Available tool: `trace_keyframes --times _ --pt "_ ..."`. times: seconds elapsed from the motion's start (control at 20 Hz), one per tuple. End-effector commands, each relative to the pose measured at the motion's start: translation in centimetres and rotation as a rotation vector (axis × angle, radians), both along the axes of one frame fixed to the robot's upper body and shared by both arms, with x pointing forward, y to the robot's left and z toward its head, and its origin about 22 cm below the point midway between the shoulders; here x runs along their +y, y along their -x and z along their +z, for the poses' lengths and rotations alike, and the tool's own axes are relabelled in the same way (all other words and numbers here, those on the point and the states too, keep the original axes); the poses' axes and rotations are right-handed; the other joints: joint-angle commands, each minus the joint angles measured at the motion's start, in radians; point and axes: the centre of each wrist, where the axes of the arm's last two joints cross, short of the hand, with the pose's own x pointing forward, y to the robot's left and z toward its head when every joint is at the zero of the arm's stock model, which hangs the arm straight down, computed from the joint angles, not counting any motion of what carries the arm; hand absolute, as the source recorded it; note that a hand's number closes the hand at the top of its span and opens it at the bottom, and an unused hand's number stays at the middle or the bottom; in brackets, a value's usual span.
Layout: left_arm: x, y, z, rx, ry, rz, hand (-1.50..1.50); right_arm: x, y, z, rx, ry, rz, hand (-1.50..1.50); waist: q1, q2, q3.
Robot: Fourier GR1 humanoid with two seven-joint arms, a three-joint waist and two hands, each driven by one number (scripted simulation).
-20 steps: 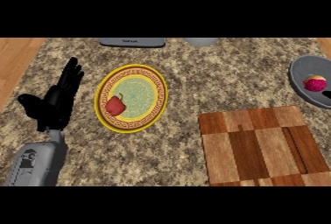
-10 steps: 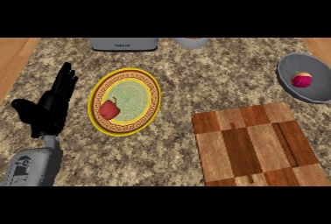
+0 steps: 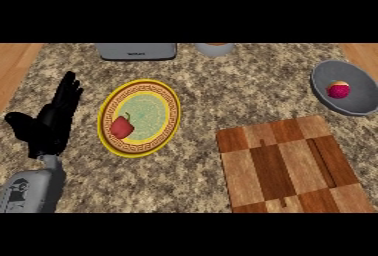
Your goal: Pick the cupcake from the cutting board and place it in the pan
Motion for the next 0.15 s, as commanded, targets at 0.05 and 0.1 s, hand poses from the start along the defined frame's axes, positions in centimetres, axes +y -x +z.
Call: trace_keyframes --times 0.05,0.1 --pt "-0.1 -0.5 -0.2 -0.011 -0.009 -0.001 0.0 0.2 1.3 2.2 0.032 0.054 0.0 -1.5 -0.001 0.001 0.0" --pt "-0.5 1.2 0.0 0.0 0.005 -0.01 0.0 1.8 0.5 1.6 0.036 0.047 0.002 -1.5 0.006 -0.001 0.0"
